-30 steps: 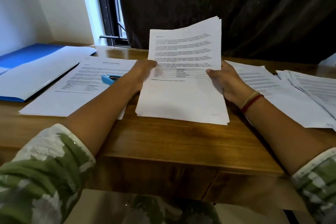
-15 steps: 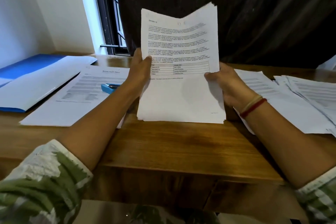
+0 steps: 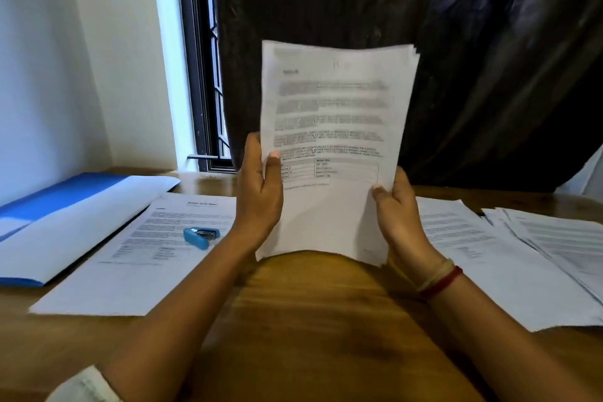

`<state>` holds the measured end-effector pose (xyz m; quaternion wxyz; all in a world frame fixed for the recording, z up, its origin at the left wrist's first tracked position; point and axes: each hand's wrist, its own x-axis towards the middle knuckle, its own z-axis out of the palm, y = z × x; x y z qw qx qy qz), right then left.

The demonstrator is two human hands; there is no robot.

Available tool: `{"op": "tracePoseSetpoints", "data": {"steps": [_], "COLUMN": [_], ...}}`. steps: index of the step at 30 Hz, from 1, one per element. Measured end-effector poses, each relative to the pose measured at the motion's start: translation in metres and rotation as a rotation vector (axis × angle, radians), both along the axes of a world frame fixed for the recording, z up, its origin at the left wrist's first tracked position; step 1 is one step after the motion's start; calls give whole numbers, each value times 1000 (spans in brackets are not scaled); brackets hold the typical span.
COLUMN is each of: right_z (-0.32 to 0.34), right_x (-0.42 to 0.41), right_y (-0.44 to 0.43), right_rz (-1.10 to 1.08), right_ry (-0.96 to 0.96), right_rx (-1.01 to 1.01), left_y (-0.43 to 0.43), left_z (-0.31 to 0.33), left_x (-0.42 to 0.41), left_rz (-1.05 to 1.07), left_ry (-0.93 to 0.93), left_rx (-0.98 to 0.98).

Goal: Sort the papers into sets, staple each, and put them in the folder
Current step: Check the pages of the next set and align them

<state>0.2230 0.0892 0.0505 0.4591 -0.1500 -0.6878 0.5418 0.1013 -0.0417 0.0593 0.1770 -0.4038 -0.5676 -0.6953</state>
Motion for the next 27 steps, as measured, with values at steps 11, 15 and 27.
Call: {"op": "tracePoseSetpoints", "data": {"steps": [11, 15, 27], "right_z": [-4, -8, -22], "right_x": [0, -6, -12], "right_y": [15, 15, 7], "right_rz": [-85, -67, -93], "right_ry": [-18, -29, -67], "right_rx": [-122, -131, -152], "left_y": [7, 12, 16], "left_z": [-16, -21, -31], "left_x": [-11, -12, -19], "left_rz": [-22, -67, -75], "left_ry": [-194, -249, -534], "left_rx": [-110, -87, -71]}}
